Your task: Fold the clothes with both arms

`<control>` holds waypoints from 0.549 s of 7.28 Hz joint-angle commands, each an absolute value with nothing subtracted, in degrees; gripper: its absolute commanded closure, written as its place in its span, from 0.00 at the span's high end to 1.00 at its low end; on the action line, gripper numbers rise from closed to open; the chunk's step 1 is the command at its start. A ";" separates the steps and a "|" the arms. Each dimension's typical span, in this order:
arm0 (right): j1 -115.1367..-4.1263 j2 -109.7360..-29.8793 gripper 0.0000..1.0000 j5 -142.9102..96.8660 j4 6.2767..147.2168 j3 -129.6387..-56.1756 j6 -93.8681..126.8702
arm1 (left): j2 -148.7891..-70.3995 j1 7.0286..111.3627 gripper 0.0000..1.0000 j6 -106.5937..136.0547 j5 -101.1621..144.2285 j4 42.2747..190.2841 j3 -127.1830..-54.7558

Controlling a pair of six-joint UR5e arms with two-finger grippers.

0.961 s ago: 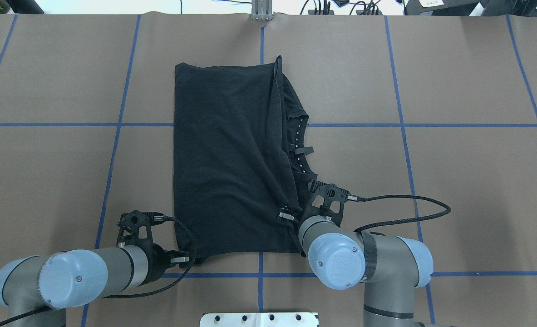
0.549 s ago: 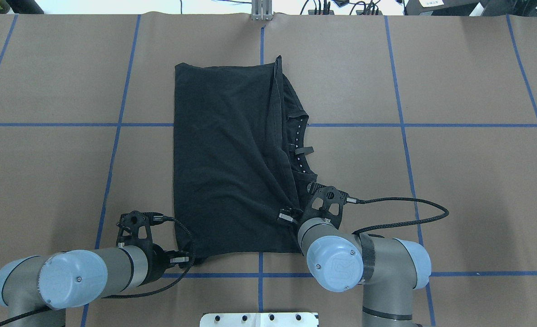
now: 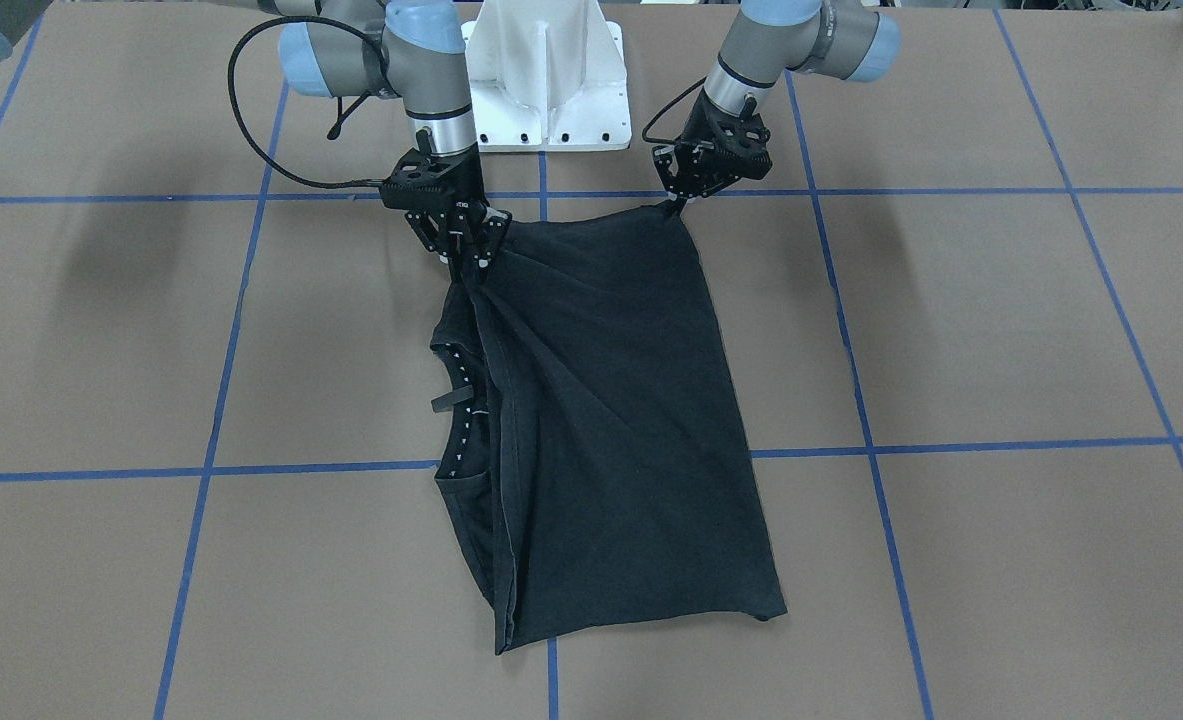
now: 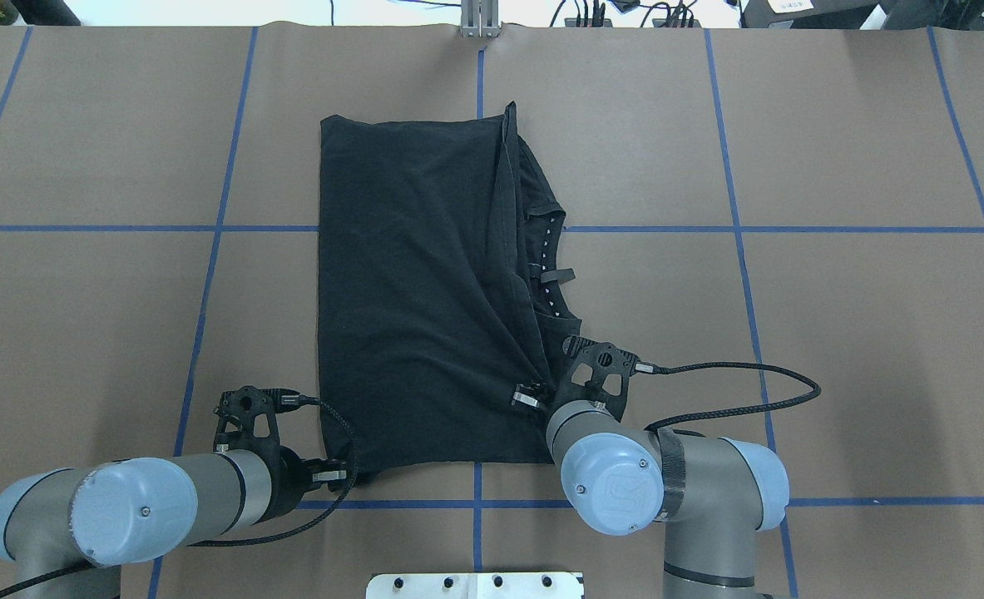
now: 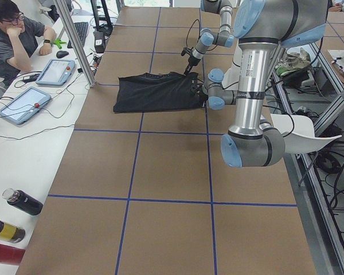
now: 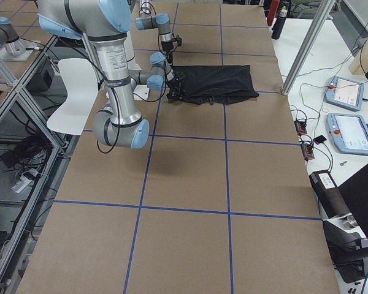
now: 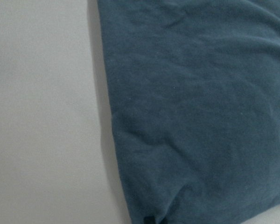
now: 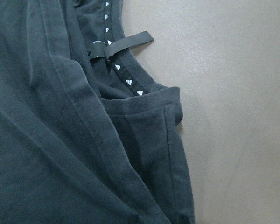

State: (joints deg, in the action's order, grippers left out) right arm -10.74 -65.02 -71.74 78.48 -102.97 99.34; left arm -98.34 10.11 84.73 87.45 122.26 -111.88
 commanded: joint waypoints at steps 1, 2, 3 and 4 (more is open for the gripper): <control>-10.81 -64.95 0.50 -71.81 80.86 -103.62 98.79 | -98.35 10.11 0.00 84.73 87.45 122.26 -111.88; -10.81 -64.78 0.50 -71.89 80.86 -103.54 98.79 | -98.44 10.11 0.00 84.73 87.54 122.26 -111.80; -10.72 -64.60 0.48 -71.81 80.86 -103.36 98.88 | -98.44 10.11 0.00 84.73 87.54 122.26 -111.88; -10.72 -64.34 0.44 -71.81 80.86 -103.10 98.96 | -98.44 10.11 0.00 84.73 87.54 122.26 -111.88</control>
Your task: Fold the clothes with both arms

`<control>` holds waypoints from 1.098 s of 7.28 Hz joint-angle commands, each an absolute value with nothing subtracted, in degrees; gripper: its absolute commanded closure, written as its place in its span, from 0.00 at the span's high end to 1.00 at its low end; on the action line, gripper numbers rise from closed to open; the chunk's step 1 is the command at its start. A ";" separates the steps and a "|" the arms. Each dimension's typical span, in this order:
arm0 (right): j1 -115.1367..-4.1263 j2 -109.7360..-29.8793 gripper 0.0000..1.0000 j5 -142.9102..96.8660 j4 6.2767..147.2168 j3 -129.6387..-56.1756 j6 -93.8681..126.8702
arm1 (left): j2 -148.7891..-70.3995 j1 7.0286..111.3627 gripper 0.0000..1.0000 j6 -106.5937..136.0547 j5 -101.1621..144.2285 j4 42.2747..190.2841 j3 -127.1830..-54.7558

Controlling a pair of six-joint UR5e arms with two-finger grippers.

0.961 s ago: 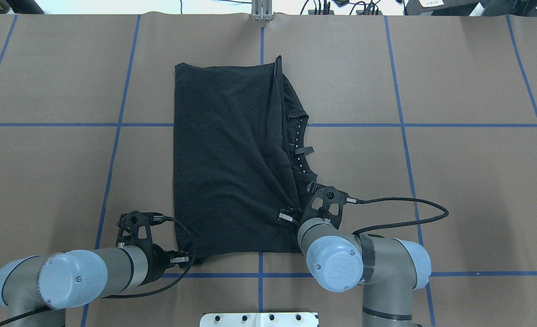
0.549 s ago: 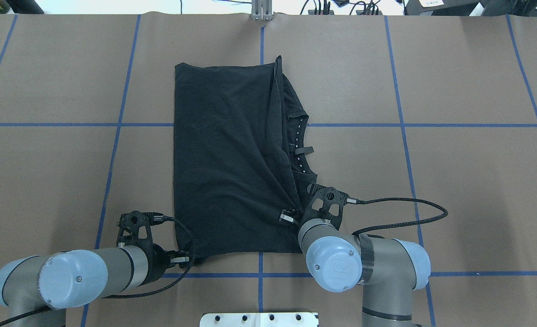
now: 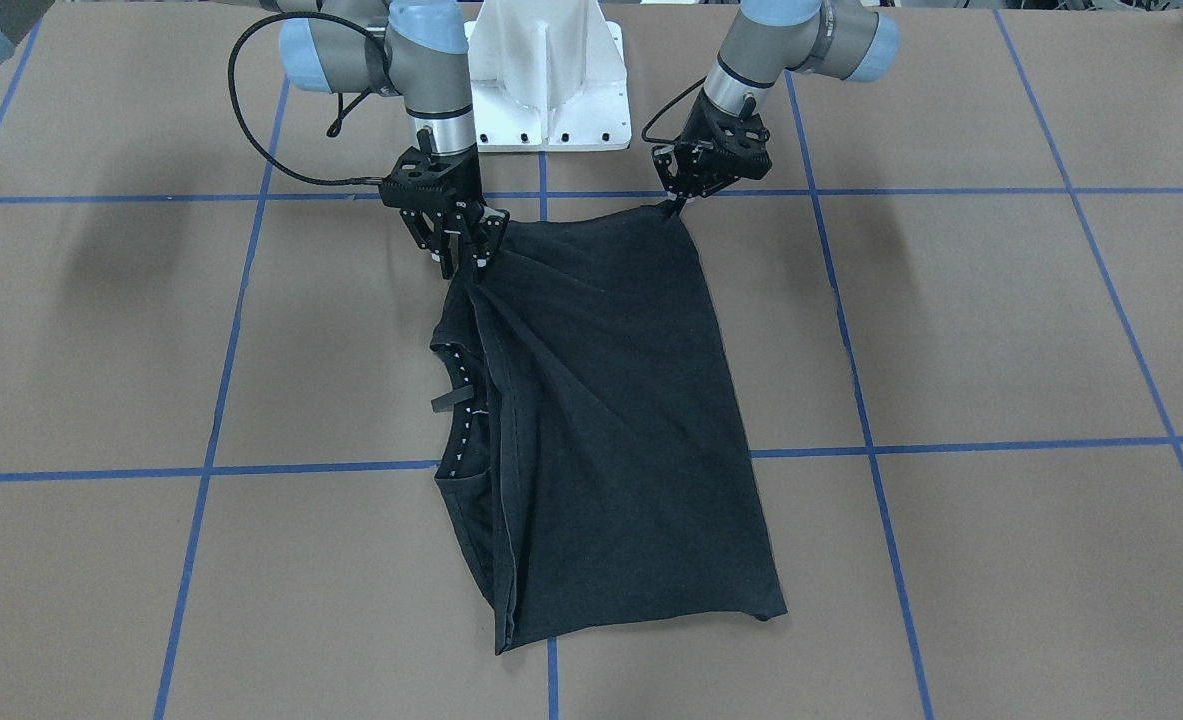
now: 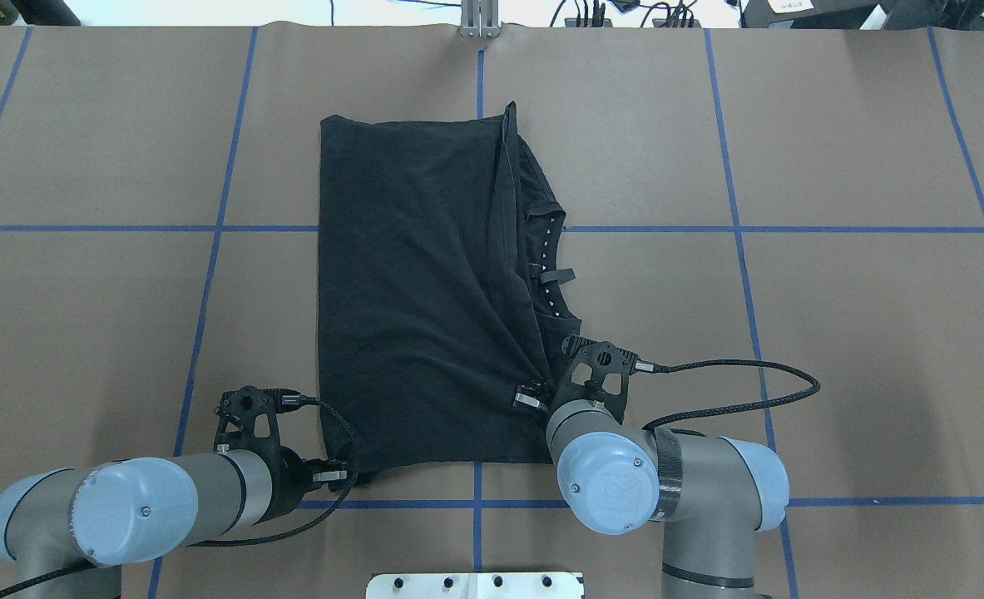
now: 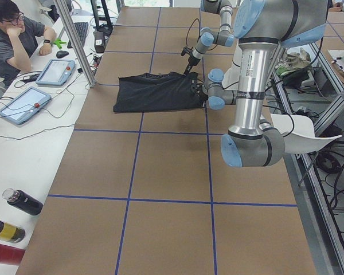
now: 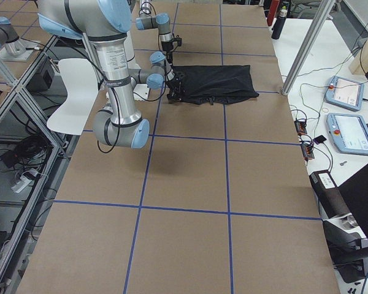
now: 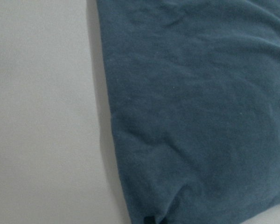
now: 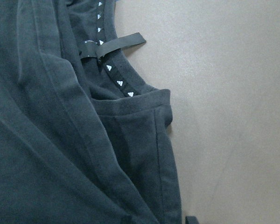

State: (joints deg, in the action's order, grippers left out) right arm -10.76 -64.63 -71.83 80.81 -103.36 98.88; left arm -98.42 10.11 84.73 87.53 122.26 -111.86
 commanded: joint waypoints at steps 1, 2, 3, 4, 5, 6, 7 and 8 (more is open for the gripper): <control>-10.72 -63.81 0.43 -71.72 80.95 -102.83 98.96 | -98.44 10.11 0.00 84.73 87.54 122.26 -111.88; -10.72 -63.81 0.43 -71.72 80.95 -102.83 98.96 | -98.44 10.11 0.00 84.73 87.54 122.26 -111.97; -10.72 -63.90 0.43 -71.72 80.95 -102.48 99.05 | -98.44 10.11 0.00 84.73 87.54 122.26 -112.06; -10.72 -63.90 0.43 -71.72 81.03 -102.39 98.97 | -98.44 10.11 0.00 84.73 87.54 122.26 -111.97; -10.72 -63.81 0.43 -71.72 82.25 -102.48 98.96 | -98.52 10.02 0.00 84.73 87.54 122.26 -111.97; -10.72 -63.72 0.34 -71.72 82.53 -102.57 99.05 | -98.53 10.02 0.00 84.73 87.54 122.26 -111.97; -10.72 -63.20 0.00 -71.72 82.53 -102.48 99.14 | -98.53 10.02 0.00 84.73 87.54 122.34 -111.97; -10.72 -63.11 0.00 -71.72 82.53 -102.57 99.05 | -98.53 10.11 0.00 84.73 87.54 122.26 -111.97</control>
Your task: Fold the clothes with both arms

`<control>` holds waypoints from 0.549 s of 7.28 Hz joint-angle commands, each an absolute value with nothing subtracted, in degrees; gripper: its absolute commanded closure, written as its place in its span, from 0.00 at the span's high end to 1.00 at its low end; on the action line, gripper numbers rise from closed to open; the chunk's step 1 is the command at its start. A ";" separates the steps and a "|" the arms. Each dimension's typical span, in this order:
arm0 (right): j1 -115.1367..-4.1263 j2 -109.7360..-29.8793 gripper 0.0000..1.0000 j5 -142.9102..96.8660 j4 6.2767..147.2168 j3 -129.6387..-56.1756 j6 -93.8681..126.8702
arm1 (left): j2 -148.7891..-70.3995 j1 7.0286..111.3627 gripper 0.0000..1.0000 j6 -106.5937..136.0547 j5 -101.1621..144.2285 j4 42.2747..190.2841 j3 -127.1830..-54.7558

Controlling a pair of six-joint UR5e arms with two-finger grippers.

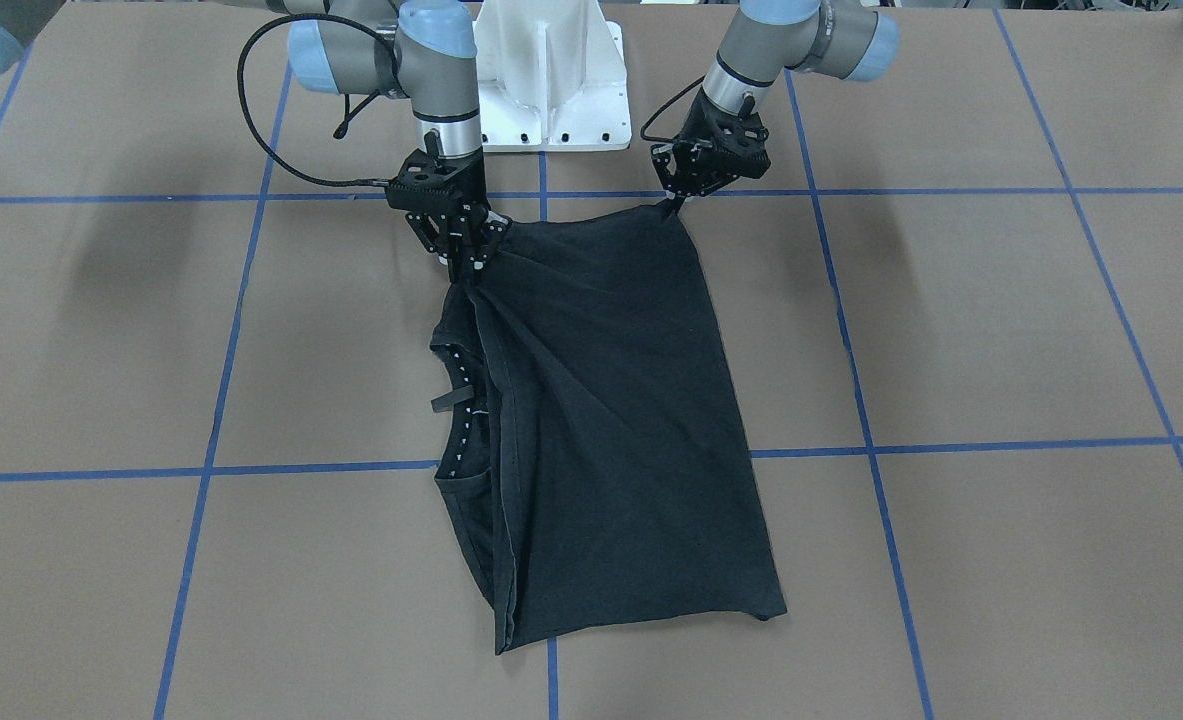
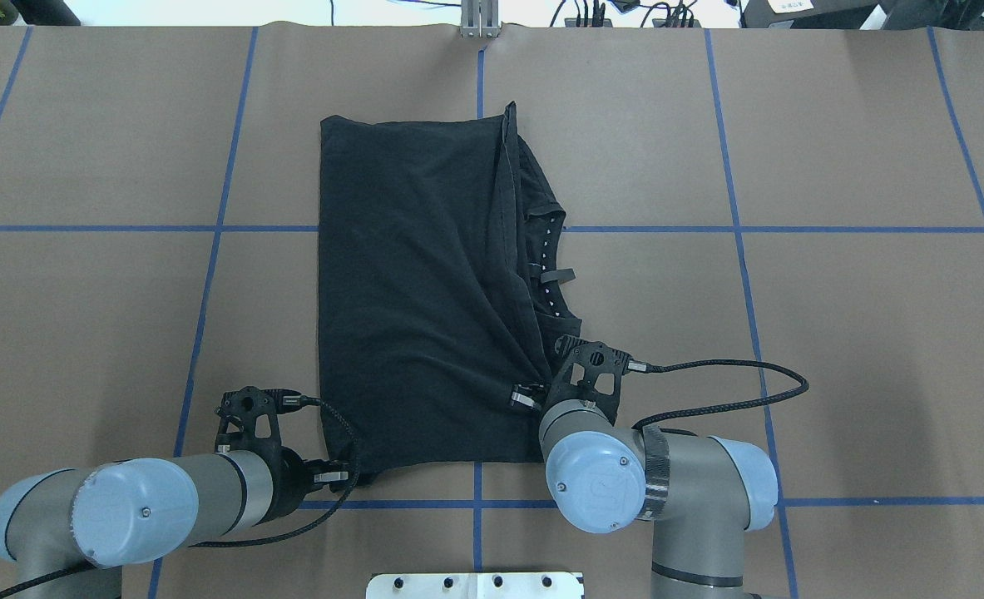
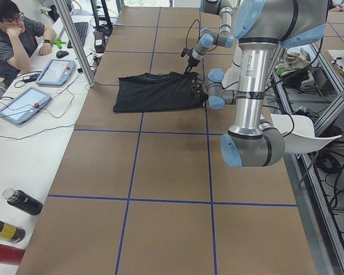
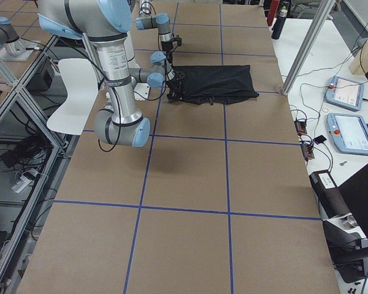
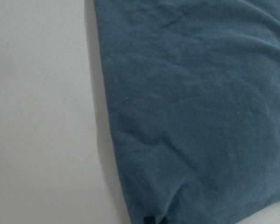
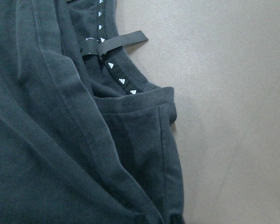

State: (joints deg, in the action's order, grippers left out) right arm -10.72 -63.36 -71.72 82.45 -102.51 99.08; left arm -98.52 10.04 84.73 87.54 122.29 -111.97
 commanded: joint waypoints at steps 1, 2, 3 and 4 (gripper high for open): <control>-10.72 -62.84 0.00 -71.81 82.53 -102.57 98.97 | -98.53 10.11 0.00 84.73 87.54 122.34 -111.97; -10.72 -62.84 0.00 -71.89 82.53 -102.92 98.79 | -98.53 10.11 0.00 84.73 87.54 122.26 -111.97; -10.81 -62.93 0.00 -71.98 82.53 -103.62 98.70 | -98.53 10.11 0.00 84.73 87.54 122.26 -112.06; -11.25 -63.10 0.00 -72.33 83.57 -106.23 97.74 | -98.53 10.19 0.00 84.64 87.71 122.26 -112.58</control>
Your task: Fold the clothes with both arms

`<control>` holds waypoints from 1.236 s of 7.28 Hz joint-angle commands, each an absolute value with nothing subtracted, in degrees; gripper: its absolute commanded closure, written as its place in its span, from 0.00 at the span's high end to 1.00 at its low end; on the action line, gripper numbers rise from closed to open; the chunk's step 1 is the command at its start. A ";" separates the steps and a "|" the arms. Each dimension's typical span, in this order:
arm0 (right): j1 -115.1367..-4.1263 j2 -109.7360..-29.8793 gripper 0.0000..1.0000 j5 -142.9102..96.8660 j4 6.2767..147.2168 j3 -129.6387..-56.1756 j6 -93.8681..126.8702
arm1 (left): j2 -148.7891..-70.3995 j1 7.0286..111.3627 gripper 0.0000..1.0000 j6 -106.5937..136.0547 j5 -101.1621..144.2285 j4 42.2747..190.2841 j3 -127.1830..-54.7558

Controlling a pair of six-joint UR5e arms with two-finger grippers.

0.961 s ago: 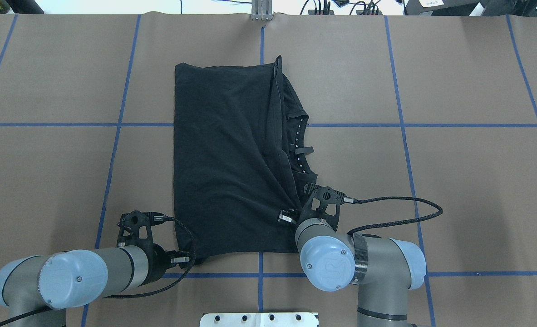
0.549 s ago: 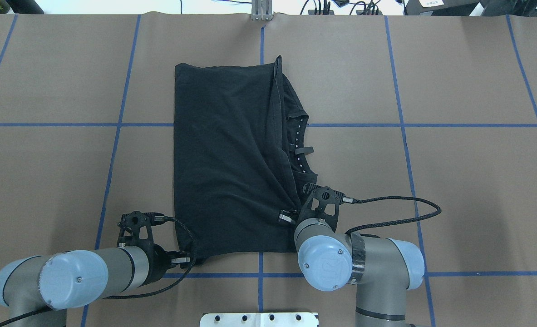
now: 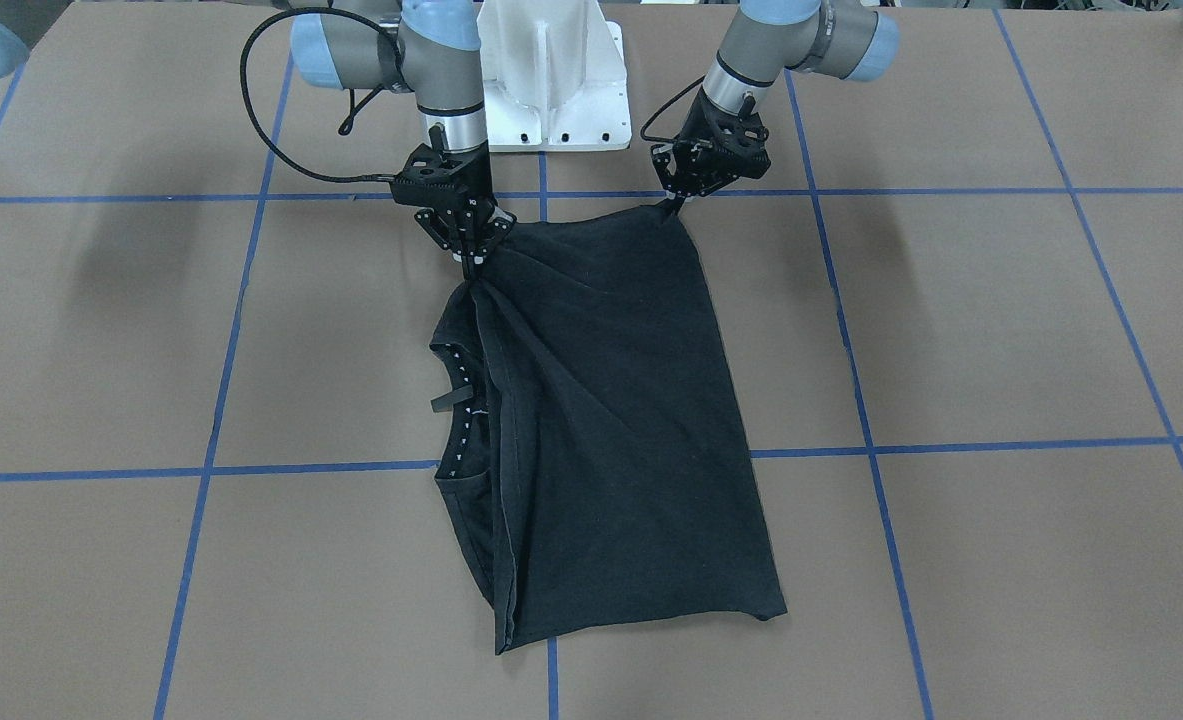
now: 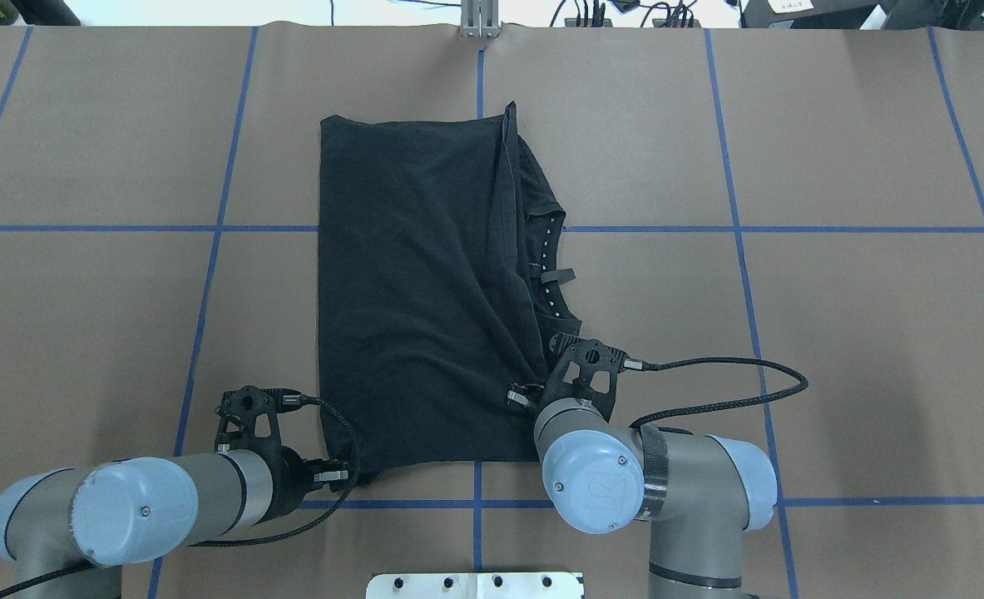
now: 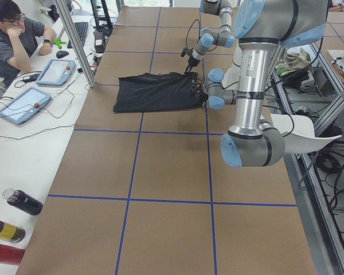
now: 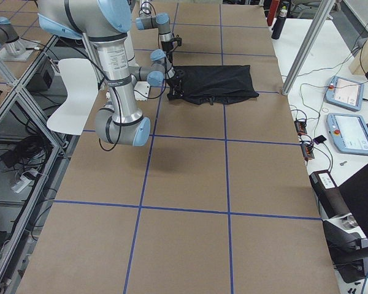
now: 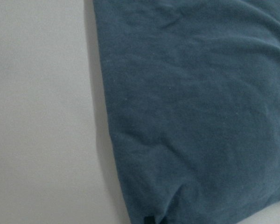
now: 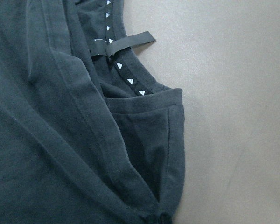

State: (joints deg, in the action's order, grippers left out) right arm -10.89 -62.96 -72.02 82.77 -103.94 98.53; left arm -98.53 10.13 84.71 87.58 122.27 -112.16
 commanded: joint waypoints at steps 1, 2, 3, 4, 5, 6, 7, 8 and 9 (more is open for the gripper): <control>-11.42 -63.28 0.00 -72.77 88.37 -111.83 96.69 | -98.35 10.89 0.00 83.86 87.98 122.26 -114.33; -11.43 -63.37 0.00 -73.73 93.81 -117.54 96.59 | -98.35 11.51 0.00 83.59 88.24 121.99 -116.52; -11.60 -63.63 0.00 -74.18 95.87 -120.38 96.59 | -98.44 13.95 0.00 83.50 93.03 117.55 -120.46; -10.91 -63.81 0.00 -74.18 96.85 -122.24 96.77 | -98.52 16.06 0.00 81.76 97.86 111.94 -126.59; -8.64 -63.81 0.00 -74.18 102.51 -127.04 97.29 | -98.00 16.26 0.00 81.65 98.43 107.80 -132.65; -5.39 -63.81 0.00 -73.83 106.74 -132.48 97.99 | -98.61 16.26 0.00 81.65 98.52 103.32 -137.76; -4.23 -63.72 0.00 -73.65 107.13 -133.67 98.52 | -98.96 16.26 0.00 81.65 100.87 100.40 -141.81; -5.09 -63.46 0.00 -73.65 107.14 -133.51 98.53 | -100.88 17.56 0.00 81.65 101.68 99.41 -140.11; -5.45 -63.46 0.00 -73.65 107.14 -132.98 98.53 | -103.25 18.80 0.00 81.56 101.43 99.40 -136.27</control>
State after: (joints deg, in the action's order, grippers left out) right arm -5.20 -63.55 -73.69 106.86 -133.03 98.43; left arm -100.81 17.44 81.64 101.07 100.28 -138.95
